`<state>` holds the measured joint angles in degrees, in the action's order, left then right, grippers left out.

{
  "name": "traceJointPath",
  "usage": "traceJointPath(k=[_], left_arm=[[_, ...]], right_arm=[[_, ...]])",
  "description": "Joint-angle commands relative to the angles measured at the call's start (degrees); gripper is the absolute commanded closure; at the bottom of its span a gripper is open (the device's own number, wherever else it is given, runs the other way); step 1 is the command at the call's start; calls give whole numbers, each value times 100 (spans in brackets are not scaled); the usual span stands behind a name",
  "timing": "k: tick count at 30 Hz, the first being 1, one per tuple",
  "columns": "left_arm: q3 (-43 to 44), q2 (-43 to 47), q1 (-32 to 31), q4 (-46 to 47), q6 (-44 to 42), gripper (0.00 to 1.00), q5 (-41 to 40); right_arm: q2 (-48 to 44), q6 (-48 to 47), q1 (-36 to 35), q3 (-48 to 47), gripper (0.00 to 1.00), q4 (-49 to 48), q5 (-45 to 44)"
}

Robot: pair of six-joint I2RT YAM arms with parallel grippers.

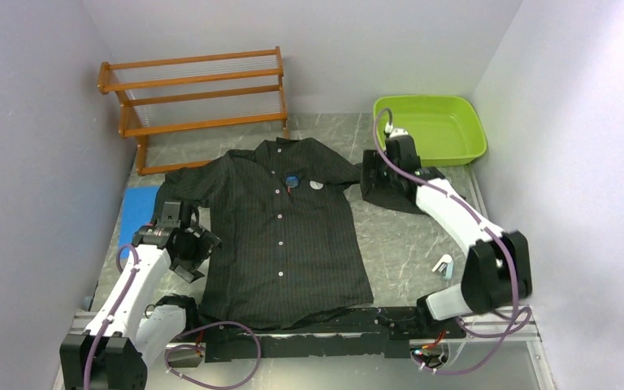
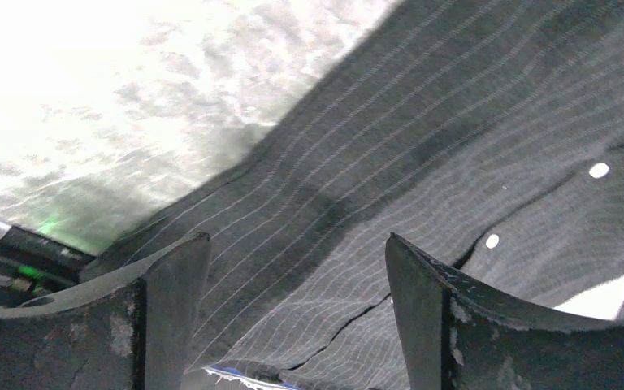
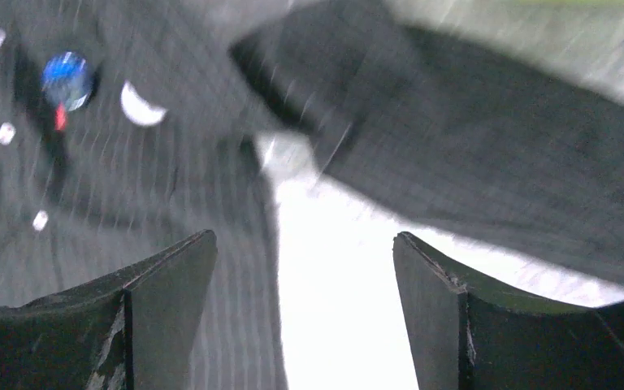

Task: Pin the brooch onto the clothing
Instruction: Flatten out the clothes at the center of the board.

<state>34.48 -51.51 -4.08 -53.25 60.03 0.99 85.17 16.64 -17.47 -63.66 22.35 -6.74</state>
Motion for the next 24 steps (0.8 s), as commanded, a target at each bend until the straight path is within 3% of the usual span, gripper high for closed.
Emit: traceJointPath(k=[1, 4, 7, 14, 18, 24], left_arm=[[342, -268, -114, -707, 617, 18, -763], [291, -506, -157, -574, 529, 19, -893], [210, -734, -164, -267, 276, 24, -743], [-361, -945, -181, 464, 141, 35, -153], [-514, -992, -186, 585, 245, 49, -152], [-679, -1136, -192, 925, 127, 81, -89]], right_arm=[[-754, 654, 8, 1257, 19, -265, 1648], [-1038, 1023, -2, 2063, 25, -216, 2276], [-1234, 1462, -40, 2785, 38, -394, 2862], [-1013, 1826, -595, 3659, 46, -525, 2782], [-703, 1985, -942, 3807, 59, -811, 2695], [-725, 1969, -1011, 3744, 96, -675, 2336]])
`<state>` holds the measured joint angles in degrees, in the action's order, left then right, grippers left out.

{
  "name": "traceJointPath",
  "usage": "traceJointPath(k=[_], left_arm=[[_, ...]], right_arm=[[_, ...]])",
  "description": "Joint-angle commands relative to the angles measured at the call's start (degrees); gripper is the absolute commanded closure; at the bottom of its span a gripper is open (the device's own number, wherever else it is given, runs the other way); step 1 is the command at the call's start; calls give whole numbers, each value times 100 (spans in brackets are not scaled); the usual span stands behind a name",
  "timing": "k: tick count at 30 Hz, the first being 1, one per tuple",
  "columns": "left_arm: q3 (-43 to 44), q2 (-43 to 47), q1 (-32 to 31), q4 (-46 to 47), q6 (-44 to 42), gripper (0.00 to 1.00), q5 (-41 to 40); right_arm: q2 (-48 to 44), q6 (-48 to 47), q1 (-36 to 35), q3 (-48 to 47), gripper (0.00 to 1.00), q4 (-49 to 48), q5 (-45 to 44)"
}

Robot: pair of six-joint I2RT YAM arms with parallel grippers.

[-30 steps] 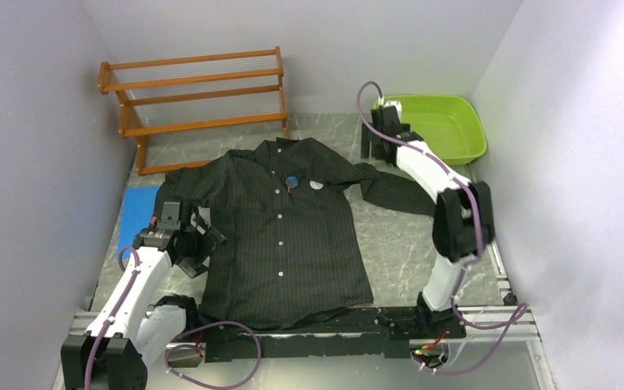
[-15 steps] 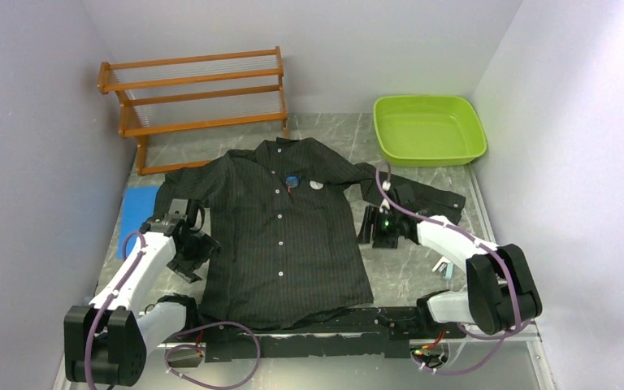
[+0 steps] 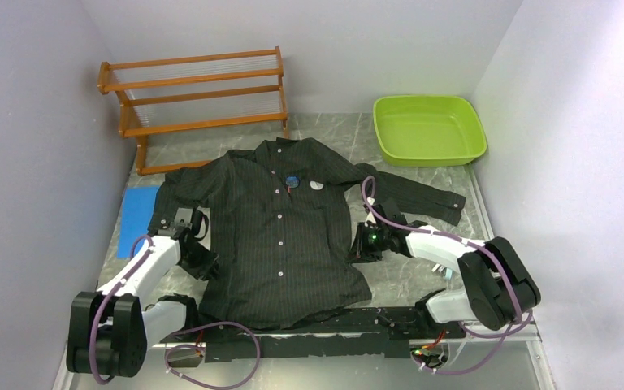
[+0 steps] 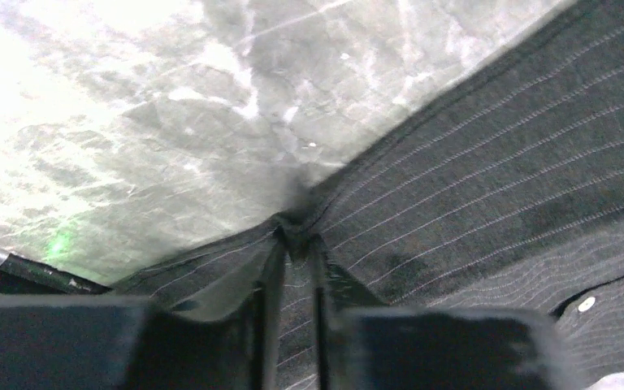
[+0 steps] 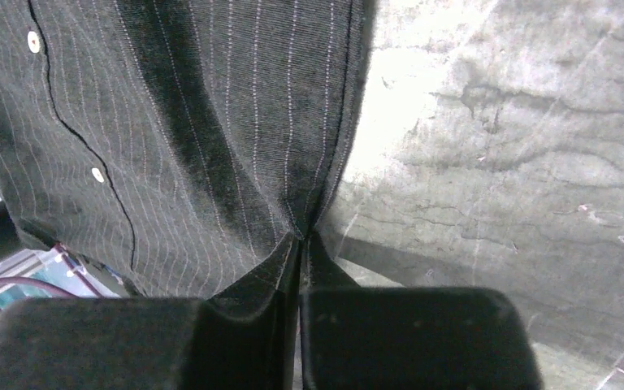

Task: Pin the brooch onto the clothing
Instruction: Flatten out the clothes at the center of the board.

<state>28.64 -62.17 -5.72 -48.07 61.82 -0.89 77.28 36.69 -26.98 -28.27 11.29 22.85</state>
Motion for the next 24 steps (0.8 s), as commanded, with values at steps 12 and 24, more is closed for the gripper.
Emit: traceJointPath(k=[12, 24], left_arm=[[305, 618, -32, -571, -54, 97, 1006], [827, 1676, -124, -2314, 11, 97, 1647]], right_arm=[[-1533, 166, -53, 245, 100, 1949, -730], [-2774, 431, -52, 23, 100, 3441, -975]])
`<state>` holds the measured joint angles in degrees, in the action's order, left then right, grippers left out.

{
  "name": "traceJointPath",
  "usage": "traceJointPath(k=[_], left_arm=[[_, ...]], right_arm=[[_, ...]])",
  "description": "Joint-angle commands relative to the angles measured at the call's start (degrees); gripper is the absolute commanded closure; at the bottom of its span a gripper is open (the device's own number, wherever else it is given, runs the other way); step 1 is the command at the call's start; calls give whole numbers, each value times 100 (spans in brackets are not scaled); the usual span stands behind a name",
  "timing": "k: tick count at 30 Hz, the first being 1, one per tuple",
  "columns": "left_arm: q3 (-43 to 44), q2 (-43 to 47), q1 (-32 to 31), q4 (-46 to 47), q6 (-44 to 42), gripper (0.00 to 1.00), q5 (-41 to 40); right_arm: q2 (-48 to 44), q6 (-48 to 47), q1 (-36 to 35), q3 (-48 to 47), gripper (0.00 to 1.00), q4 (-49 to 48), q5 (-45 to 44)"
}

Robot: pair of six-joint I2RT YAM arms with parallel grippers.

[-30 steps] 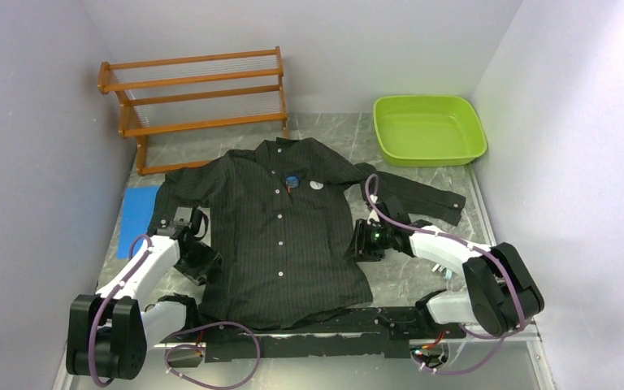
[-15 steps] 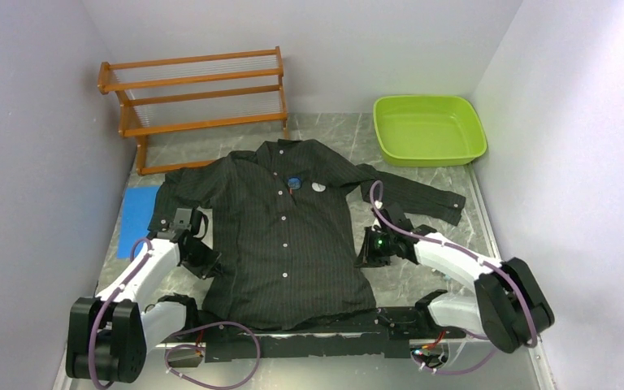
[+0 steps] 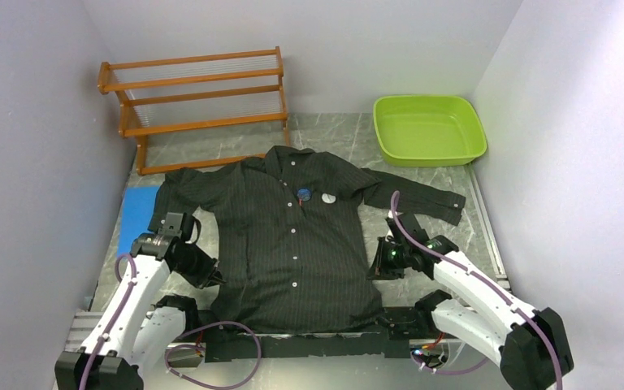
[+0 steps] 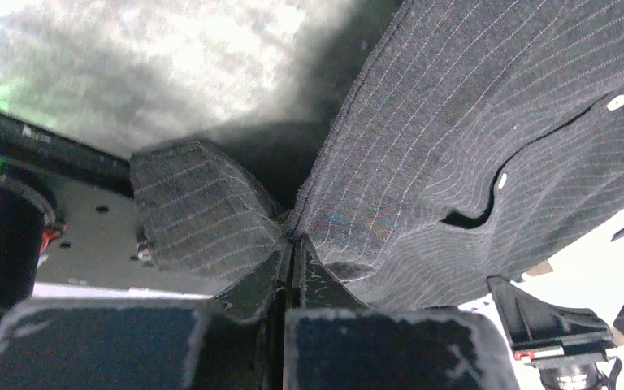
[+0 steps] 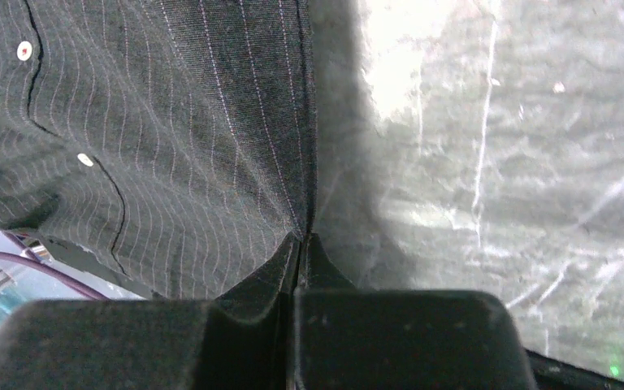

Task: Pin the brooch onto the clothing
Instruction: Flatten out the clothes at the center of the board.

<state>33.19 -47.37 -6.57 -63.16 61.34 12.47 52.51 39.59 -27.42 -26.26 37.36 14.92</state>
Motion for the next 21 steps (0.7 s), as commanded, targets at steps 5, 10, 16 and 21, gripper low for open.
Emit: traceJointPath(k=[5, 10, 16, 21], left_arm=[[922, 336, -43, -1668, -178, 97, 3], [962, 571, -49, -1702, -371, 83, 124], [1286, 100, -46, -816, -939, 19, 81], [1776, -950, -48, 688, -1890, 13, 358]], right_arm=[[-509, 139, -10, -249, 100, 1225, -158], [-611, -1, -9, -127, 83, 1227, 59], [-642, 33, -9, -740, 23, 447, -32], [91, -350, 156, -1330, 19, -301, -575]])
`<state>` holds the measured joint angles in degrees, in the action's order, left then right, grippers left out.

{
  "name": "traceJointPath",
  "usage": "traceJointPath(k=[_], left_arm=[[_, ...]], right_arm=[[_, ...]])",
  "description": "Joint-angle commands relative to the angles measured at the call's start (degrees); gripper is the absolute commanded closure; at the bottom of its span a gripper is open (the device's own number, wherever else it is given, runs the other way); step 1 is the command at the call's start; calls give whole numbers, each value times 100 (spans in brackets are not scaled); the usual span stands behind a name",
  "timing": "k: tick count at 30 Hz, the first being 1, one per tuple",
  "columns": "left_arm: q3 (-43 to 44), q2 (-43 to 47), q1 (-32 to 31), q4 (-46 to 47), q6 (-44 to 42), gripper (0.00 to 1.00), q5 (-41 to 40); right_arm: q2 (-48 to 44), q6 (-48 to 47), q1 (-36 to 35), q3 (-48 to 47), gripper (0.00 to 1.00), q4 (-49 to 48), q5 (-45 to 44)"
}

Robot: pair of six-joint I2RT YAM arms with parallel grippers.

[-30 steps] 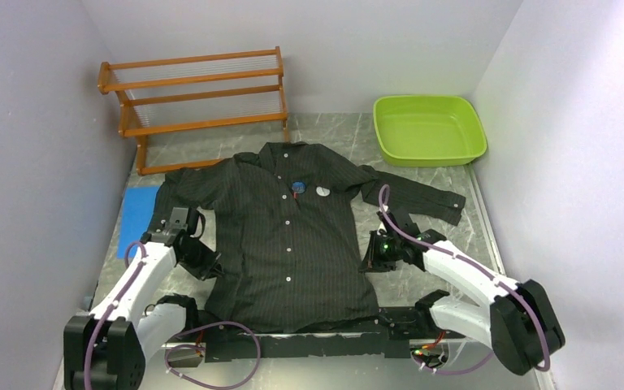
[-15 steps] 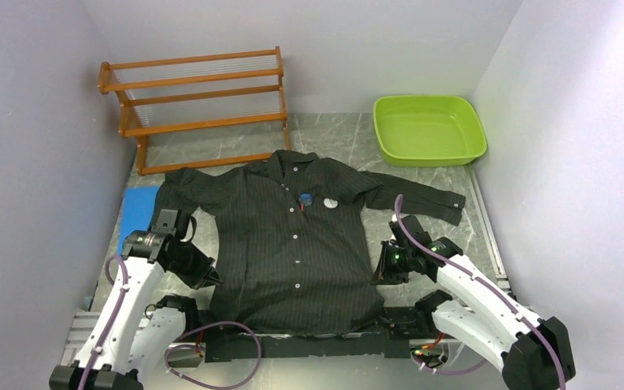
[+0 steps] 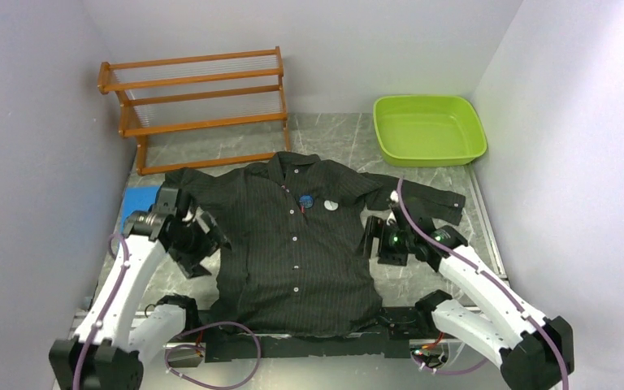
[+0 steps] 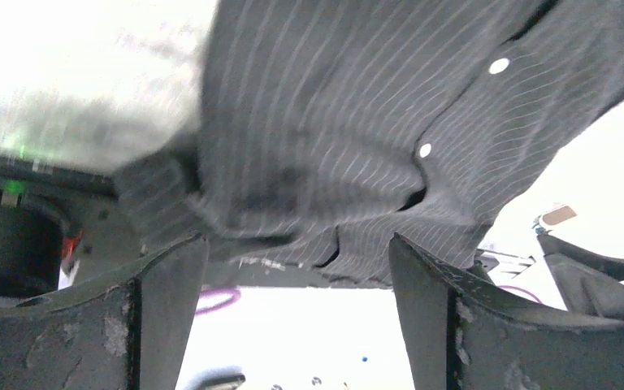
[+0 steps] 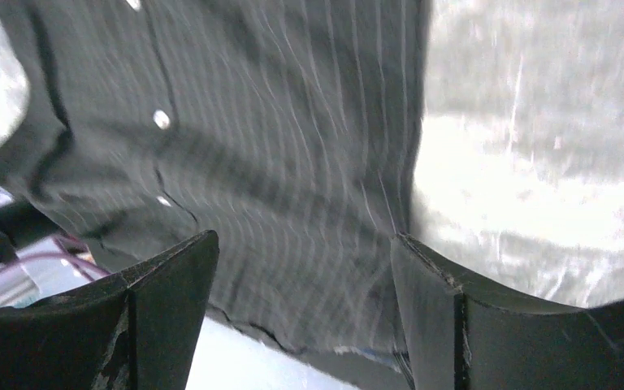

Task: Pin the brooch onto the clothing
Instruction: Flatten out the clothes at the center of the board.

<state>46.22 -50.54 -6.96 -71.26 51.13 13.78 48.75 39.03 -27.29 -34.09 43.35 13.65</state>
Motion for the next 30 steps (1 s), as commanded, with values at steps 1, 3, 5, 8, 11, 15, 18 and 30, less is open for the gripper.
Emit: traceJointPath(k=[1, 3, 5, 8, 11, 15, 18, 30], left_arm=[[604, -879, -3, 1763, -1018, 13, 300], [859, -1367, 2, 2243, -1284, 13, 391], [1082, -1840, 26, 2670, -1492, 13, 423], [1403, -2460, 114, 3150, -1619, 14, 241], [1631, -3010, 423, 3442, -1606, 15, 228], [1764, -3537, 1105, 3774, -1568, 17, 333], [1825, -3828, 1558, 3879, -1557, 16, 55], [1474, -4295, 2184, 4741, -474, 18, -22]], right_arm=[[663, -433, 318, -638, 19, -1046, -469], [1059, -659, 839, -707, 20, -1412, -224], [1319, -773, 1533, -663, 21, -1980, 297], [1623, -862, 2350, -626, 23, -2487, 563], [2022, -951, 2879, -643, 24, -2743, 452], [2591, -924, 3450, -421, 23, -3339, 261], [3047, -866, 3730, -310, 23, -3774, -72], [4738, 100, 4260, -532, 34, -5060, 291]])
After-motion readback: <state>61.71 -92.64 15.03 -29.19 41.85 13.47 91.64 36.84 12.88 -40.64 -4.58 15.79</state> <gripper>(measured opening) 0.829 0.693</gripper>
